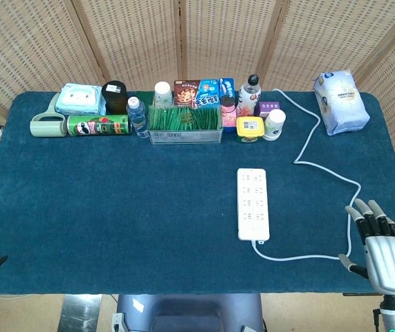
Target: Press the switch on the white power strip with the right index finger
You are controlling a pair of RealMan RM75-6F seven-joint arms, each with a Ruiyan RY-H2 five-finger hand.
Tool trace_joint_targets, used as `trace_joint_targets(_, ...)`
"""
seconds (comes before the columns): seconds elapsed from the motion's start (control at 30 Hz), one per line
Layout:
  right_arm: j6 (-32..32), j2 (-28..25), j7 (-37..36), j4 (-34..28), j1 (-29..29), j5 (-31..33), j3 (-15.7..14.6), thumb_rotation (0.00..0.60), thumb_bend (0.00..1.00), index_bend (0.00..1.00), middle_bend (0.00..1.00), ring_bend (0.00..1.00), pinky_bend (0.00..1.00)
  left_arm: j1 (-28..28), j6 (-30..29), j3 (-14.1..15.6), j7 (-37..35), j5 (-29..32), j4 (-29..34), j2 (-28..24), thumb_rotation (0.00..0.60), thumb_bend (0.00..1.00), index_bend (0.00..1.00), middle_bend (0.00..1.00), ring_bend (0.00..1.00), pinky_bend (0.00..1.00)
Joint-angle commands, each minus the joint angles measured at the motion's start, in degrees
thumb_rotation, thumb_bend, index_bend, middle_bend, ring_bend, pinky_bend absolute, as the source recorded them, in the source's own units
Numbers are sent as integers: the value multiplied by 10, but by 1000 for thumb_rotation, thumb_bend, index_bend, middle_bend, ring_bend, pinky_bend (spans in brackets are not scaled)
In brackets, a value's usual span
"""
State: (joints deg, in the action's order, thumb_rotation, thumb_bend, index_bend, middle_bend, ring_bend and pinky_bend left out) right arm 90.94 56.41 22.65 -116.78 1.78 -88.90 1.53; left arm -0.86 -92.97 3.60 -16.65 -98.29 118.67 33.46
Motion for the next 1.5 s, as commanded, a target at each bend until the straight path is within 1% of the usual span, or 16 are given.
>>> trace_joint_targets(0.03,1,1,1,2,-2,-1,1,600,0,151,105,92,205,1,0,0,5,0,4,-2,600,112,0,0,0,21)
trace_joint_targets(0.23,-5,0,-4,9,-4,7,1,600,0,151,106,93,204,1,3,-3,11,3,12,-9,600,112,0,0,0,21)
trace_joint_targets(0.33,-10,0,-9,14,1,5,7,600,0,145,143,123,204,-1,4,-5,13,-2,13,-11,600,111,0,0,0,21)
trace_joint_targets(0.43,-5,10,-12,27,10,-12,19,600,24,117,313,317,267,-2,6,-6,17,-6,13,-12,600,112,0,0,0,22)
trace_joint_targets(0.5,-6,22,-20,40,22,-30,28,600,60,91,513,567,452,-2,6,-7,23,-7,13,-13,600,112,0,0,0,21)
trace_joint_targets(0.53,-10,29,-27,48,29,-37,32,600,76,83,578,649,541,-2,6,-8,28,-7,14,-12,600,113,0,0,0,21)
trace_joint_targets(0.6,-29,39,-35,60,44,-44,35,600,124,74,731,838,818,0,3,-8,40,-10,17,-10,600,112,0,0,0,21)
trace_joint_targets(0.67,-45,41,-35,62,53,-43,35,600,176,72,802,928,954,3,-3,-10,54,-10,17,-7,600,112,0,0,0,21)
trace_joint_targets(0.7,-65,41,-34,59,63,-38,35,600,233,71,831,966,986,6,-8,-11,67,-10,18,-4,600,113,0,0,0,21)
trace_joint_targets(0.73,-88,41,-32,54,73,-33,33,600,282,71,847,982,997,8,-9,-10,73,-11,20,-2,600,113,0,0,0,21)
trace_joint_targets(0.83,-149,36,-29,32,101,-10,31,600,509,96,895,1000,1000,10,-8,-8,77,-13,23,-1,600,113,0,0,0,22)
trace_joint_targets(0.9,-173,36,-24,25,115,-1,32,600,651,149,918,1000,1000,10,-7,-8,80,-13,23,0,600,113,0,0,0,21)
trace_joint_targets(0.97,-191,38,-15,22,125,6,32,600,706,184,926,1000,1000,11,-6,-8,81,-14,23,1,600,113,0,0,0,21)
trace_joint_targets(1.1,-226,49,7,12,148,22,34,600,741,234,931,1000,1000,12,-4,-6,84,-19,21,5,600,112,0,0,0,21)
trace_joint_targets(1.3,-247,65,40,0,165,36,30,600,746,269,931,1000,1000,10,0,-9,80,-9,15,7,600,113,0,0,0,22)
trace_joint_targets(1.5,-265,98,79,30,179,47,19,600,749,276,932,1000,1000,3,7,-14,72,-6,5,18,600,112,0,0,0,21)
